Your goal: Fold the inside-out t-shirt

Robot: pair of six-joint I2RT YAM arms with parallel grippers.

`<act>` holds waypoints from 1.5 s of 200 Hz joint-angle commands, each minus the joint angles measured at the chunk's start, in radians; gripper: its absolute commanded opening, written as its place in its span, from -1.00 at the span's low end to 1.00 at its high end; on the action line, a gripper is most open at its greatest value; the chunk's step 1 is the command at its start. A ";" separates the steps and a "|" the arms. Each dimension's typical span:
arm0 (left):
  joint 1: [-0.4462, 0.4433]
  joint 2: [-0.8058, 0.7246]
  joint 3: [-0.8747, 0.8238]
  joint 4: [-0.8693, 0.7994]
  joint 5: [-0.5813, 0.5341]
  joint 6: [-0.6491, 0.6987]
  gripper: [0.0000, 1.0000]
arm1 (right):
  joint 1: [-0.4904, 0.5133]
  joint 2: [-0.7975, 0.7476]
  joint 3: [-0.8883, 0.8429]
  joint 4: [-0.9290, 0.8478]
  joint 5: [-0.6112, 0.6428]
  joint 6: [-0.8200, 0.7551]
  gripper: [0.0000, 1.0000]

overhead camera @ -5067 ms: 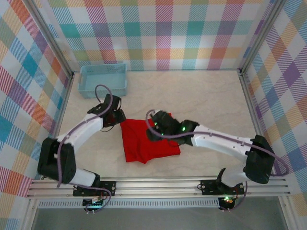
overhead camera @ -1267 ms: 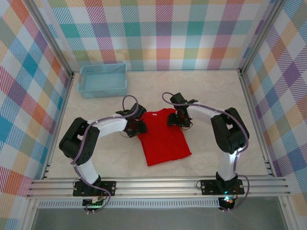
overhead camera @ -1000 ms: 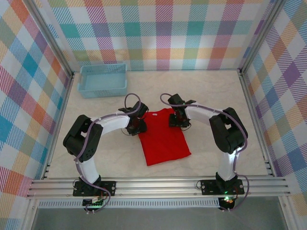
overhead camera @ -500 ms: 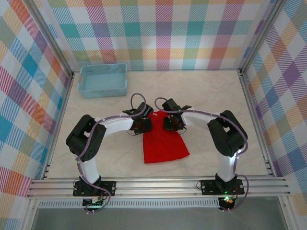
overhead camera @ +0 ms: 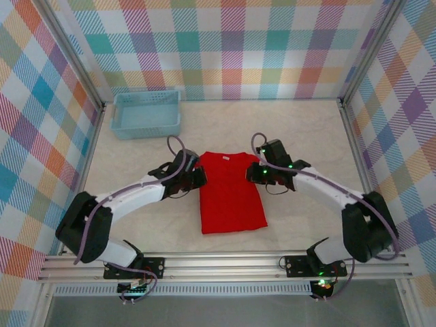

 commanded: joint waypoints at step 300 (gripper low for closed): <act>-0.125 -0.034 -0.152 0.351 -0.156 0.294 -1.00 | -0.083 -0.194 -0.202 0.162 0.136 -0.110 -1.00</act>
